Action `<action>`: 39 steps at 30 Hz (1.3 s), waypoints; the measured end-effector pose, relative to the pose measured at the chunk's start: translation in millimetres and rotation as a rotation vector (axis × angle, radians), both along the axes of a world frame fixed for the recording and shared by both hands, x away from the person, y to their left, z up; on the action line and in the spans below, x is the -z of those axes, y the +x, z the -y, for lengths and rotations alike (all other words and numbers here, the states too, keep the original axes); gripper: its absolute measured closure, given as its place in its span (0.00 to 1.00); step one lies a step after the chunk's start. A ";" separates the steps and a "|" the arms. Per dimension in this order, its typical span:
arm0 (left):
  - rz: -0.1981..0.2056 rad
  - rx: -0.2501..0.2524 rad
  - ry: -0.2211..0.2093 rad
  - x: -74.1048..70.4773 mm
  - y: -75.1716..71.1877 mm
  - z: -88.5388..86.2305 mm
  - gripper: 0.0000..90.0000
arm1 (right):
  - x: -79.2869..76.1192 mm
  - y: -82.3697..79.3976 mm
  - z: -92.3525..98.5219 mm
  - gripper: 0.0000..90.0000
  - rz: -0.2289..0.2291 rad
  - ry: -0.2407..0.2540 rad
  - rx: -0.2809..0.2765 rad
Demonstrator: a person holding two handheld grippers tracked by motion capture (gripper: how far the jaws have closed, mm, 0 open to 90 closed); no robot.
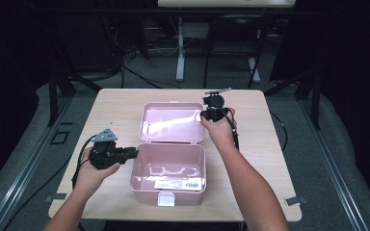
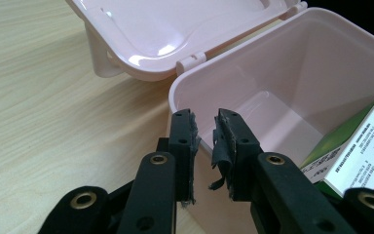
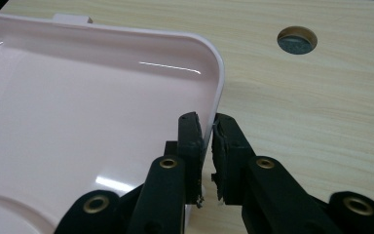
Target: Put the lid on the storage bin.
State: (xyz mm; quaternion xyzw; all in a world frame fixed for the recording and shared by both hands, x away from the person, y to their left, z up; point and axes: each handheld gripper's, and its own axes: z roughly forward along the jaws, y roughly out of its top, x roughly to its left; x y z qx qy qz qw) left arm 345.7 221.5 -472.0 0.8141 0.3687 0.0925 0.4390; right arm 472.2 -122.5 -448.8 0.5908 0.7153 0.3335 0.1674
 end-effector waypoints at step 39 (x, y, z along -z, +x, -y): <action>0.000 -0.013 -0.006 0.7 -0.2 0.1 0.86 | -57.8 -77.3 11.4 0.95 0.250 0.000 -0.139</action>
